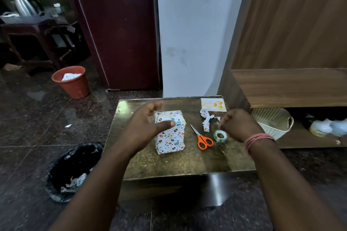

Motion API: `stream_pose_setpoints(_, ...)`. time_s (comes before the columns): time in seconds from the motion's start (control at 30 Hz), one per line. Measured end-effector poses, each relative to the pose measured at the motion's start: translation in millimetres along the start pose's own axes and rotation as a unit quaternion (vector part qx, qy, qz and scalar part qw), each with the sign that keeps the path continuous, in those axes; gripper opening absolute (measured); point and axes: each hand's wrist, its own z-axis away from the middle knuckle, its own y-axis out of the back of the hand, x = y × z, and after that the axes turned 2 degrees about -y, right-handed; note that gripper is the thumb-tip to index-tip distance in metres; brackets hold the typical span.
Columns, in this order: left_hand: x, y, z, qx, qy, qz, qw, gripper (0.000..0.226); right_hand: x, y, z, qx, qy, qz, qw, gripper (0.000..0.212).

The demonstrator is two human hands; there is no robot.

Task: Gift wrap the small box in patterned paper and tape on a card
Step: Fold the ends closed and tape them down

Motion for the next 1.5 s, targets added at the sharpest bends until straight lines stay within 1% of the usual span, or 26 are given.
stream_pose_setpoints(0.07,7,-5,4,0.028,-0.035,-0.046,0.998,0.059,7,-2,-1,-0.020,-0.014,0.068,0.997,0.005)
stream_pose_setpoints(0.13,14,-11,10,0.067,-0.079,-0.083,0.991,0.050,11,-5,-4,-0.015,-0.007,0.099,0.995,0.012)
stream_pose_setpoints(0.2,17,-20,15,0.103,-0.151,-0.093,0.979,0.043,14,-11,-5,-0.026,-0.002,0.118,0.993,0.019)
stream_pose_setpoints(0.27,18,-29,18,0.130,-0.224,-0.110,0.960,0.039,19,-21,-6,-0.048,-0.005,0.128,0.991,0.018)
stream_pose_setpoints(0.33,20,-36,23,0.146,-0.266,-0.117,0.946,0.038,23,-27,-7,-0.056,-0.008,0.124,0.991,0.015)
stream_pose_setpoints(0.4,25,-42,27,0.147,-0.290,-0.099,0.940,0.041,25,-24,-6,-0.053,-0.003,0.115,0.992,0.005)
stream_pose_setpoints(0.47,28,-49,32,0.133,-0.302,-0.072,0.941,0.043,23,-14,-4,-0.052,0.003,0.070,0.996,0.010)
stream_pose_setpoints(0.53,31,-54,35,0.107,-0.292,-0.031,0.950,0.041,18,-2,5,-0.098,-0.002,-0.082,0.992,0.003)
stream_pose_setpoints(0.6,33,-59,36,0.080,-0.258,0.020,0.963,0.042,11,9,17,-0.170,0.011,-0.232,0.958,0.007)
stream_pose_setpoints(0.63,35,-61,36,0.065,-0.232,0.047,0.969,0.043,6,13,24,-0.204,0.027,-0.283,0.937,0.006)
stream_pose_setpoints(0.7,38,-63,36,0.029,-0.177,0.092,0.979,0.045,-7,19,36,-0.258,0.062,-0.362,0.893,0.003)
stream_pose_setpoints(0.8,42,-62,35,-0.027,-0.120,0.160,0.979,0.054,-27,25,51,-0.298,0.098,-0.436,0.843,0.003)
stream_pose_setpoints(0.87,41,-61,34,-0.036,-0.086,0.192,0.977,0.057,-37,26,56,-0.309,0.119,-0.455,0.827,0.006)
stream_pose_setpoints(0.93,39,-59,32,-0.020,-0.070,0.190,0.979,0.056,-43,25,57,-0.306,0.134,-0.457,0.824,0.010)
stream_pose_setpoints(1.07,36,-55,26,0.001,-0.072,0.193,0.979,0.052,-48,23,55,-0.295,0.136,-0.474,0.818,0.024)
stream_pose_setpoints(1.13,38,-54,25,-0.001,-0.072,0.207,0.976,0.048,-50,23,55,-0.278,0.137,-0.487,0.817,0.022)
stream_pose_setpoints(1.2,38,-53,25,-0.011,-0.065,0.215,0.974,0.045,-53,21,54,-0.249,0.136,-0.493,0.822,0.016)
stream_pose_setpoints(1.3,38,-51,28,-0.028,-0.056,0.180,0.982,0.045,-56,18,53,-0.222,0.133,-0.502,0.825,0.010)
stream_pose_setpoints(1.37,37,-51,29,-0.029,-0.075,0.161,0.984,0.051,-57,17,54,-0.227,0.137,-0.499,0.825,0.010)
stream_pose_setpoints(1.43,37,-52,29,-0.020,-0.115,0.139,0.983,0.055,-59,15,56,-0.237,0.148,-0.494,0.824,0.010)
stream_pose_setpoints(1.5,34,-50,26,0.000,-0.152,0.103,0.983,0.051,-61,11,57,-0.220,0.163,-0.488,0.829,0.011)
